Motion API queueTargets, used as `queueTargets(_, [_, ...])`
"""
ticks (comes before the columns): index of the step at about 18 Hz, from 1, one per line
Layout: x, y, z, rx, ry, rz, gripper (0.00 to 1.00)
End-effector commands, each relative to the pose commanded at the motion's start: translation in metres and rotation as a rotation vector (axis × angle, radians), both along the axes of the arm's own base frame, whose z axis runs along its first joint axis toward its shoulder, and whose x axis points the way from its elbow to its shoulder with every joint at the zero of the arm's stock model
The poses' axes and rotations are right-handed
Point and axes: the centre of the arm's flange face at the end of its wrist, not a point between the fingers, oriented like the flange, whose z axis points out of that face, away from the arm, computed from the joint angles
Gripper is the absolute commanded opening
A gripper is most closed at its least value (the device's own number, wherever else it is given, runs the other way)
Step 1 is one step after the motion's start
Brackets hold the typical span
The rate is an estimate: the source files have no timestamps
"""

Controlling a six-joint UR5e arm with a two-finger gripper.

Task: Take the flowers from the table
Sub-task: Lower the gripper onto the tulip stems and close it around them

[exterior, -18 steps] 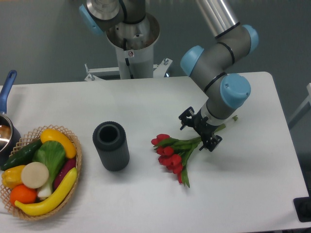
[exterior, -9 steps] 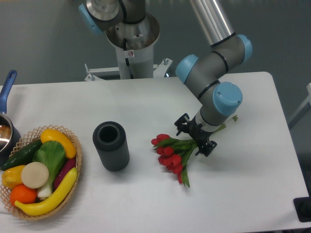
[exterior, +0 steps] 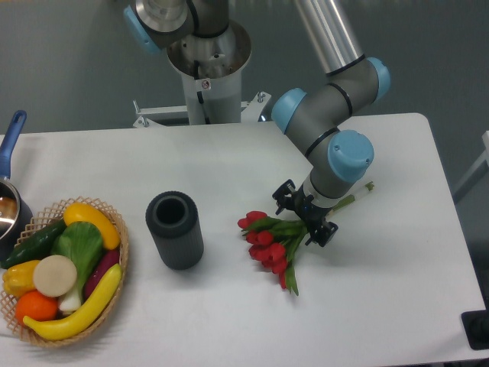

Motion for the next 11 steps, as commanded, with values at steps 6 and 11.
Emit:
queueTargets(6, [0.009, 0.011, -0.007, 0.008, 0.019, -0.02, 0.76])
queueTargets(11, [0.007, 0.009, -0.005, -0.015, 0.043, -0.024, 0.53])
